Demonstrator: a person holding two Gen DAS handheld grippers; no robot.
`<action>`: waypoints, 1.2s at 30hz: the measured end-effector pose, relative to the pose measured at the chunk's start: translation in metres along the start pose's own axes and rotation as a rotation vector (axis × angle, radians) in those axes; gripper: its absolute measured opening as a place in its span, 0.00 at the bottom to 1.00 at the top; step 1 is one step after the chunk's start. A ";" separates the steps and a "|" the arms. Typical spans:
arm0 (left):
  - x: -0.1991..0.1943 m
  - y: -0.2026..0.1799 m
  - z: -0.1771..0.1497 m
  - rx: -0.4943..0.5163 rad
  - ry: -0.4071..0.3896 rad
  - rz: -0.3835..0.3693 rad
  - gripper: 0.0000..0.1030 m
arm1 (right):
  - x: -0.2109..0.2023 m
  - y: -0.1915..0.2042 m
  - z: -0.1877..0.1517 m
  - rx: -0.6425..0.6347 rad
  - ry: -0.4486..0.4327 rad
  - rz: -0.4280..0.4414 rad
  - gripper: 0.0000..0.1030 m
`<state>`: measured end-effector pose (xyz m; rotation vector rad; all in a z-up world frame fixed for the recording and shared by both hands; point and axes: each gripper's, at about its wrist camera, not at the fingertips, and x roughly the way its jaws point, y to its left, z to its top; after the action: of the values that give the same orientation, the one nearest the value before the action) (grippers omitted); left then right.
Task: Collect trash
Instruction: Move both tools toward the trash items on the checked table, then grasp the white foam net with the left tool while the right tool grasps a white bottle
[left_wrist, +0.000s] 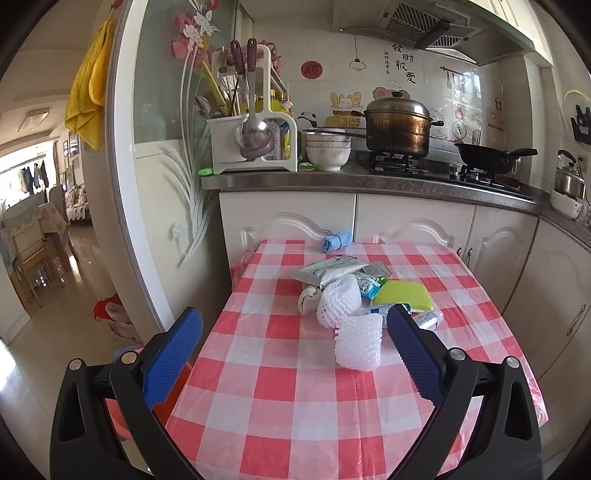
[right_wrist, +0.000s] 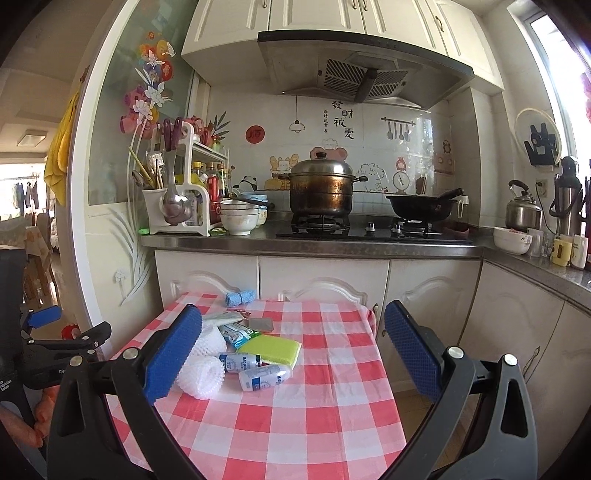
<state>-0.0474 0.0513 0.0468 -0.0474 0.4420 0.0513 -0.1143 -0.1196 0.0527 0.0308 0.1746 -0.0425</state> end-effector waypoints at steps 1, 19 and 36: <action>0.003 0.003 -0.001 -0.002 0.009 -0.003 0.95 | 0.004 -0.003 -0.002 0.017 0.011 0.013 0.97; 0.110 0.007 -0.052 -0.069 0.249 -0.367 0.95 | 0.126 -0.037 -0.094 0.380 0.439 0.228 0.97; 0.193 -0.032 -0.062 -0.070 0.351 -0.383 0.94 | 0.231 -0.047 -0.142 0.658 0.628 0.381 0.63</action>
<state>0.1025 0.0233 -0.0911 -0.2115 0.7750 -0.3227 0.0866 -0.1711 -0.1285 0.7383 0.7744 0.2959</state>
